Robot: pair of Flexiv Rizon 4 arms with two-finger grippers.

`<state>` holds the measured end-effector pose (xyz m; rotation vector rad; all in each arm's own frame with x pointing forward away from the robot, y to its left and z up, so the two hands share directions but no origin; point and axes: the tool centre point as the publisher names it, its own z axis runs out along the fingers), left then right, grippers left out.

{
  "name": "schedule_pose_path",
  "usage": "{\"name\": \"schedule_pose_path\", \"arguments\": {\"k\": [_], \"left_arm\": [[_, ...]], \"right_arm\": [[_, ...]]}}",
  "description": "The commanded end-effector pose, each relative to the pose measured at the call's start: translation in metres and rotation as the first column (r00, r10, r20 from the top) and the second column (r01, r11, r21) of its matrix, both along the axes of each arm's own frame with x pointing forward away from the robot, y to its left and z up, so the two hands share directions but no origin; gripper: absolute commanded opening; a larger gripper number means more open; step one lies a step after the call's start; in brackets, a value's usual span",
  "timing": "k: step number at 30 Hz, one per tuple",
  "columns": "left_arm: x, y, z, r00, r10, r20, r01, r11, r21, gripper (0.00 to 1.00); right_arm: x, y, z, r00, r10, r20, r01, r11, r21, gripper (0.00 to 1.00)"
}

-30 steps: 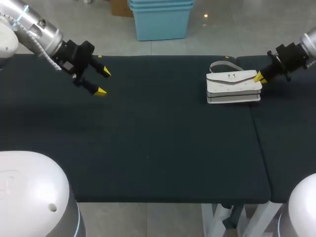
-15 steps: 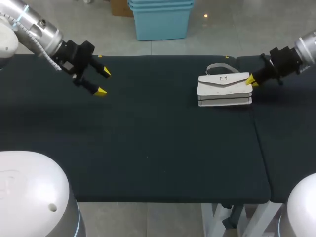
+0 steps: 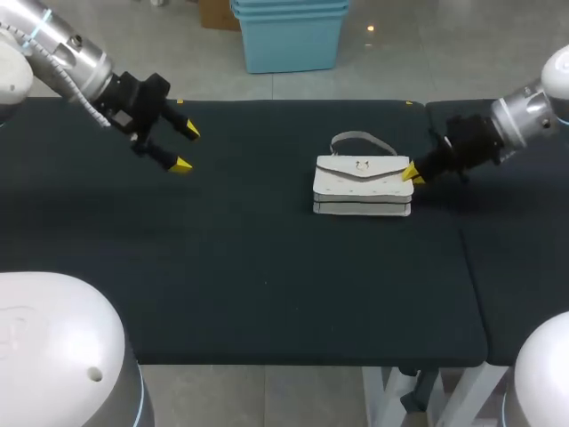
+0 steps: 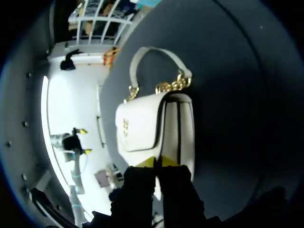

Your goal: Pick up the bag, open it, inspect its contents, close it, and place it on the opposite side

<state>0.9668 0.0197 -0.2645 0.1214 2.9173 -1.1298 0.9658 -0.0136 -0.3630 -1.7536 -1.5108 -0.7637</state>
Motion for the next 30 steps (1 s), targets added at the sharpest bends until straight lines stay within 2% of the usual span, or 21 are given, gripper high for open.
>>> {"name": "schedule_pose_path", "arguments": {"k": [1,15,23,30], "left_arm": [[0.000,0.000,-0.001,1.000,0.000,0.002,0.000,1.000,-0.003,1.00],[0.000,0.000,-0.001,1.000,0.000,0.002,0.000,1.000,-0.003,1.00],[0.000,0.000,-0.001,1.000,0.000,0.002,0.000,1.000,-0.003,1.00],[0.000,0.000,-0.001,1.000,0.000,0.002,0.000,1.000,-0.003,1.00]], "right_arm": [[-0.015,0.019,-0.008,0.974,-0.180,0.140,0.180,0.984,0.010,0.00],[-0.028,0.088,-0.005,0.990,-0.055,0.130,0.051,0.998,0.038,0.00],[-0.035,0.106,-0.014,0.995,-0.008,0.100,0.001,0.998,0.063,0.00],[-0.041,0.126,-0.012,0.995,0.036,0.097,-0.043,0.997,0.067,0.00]]}}
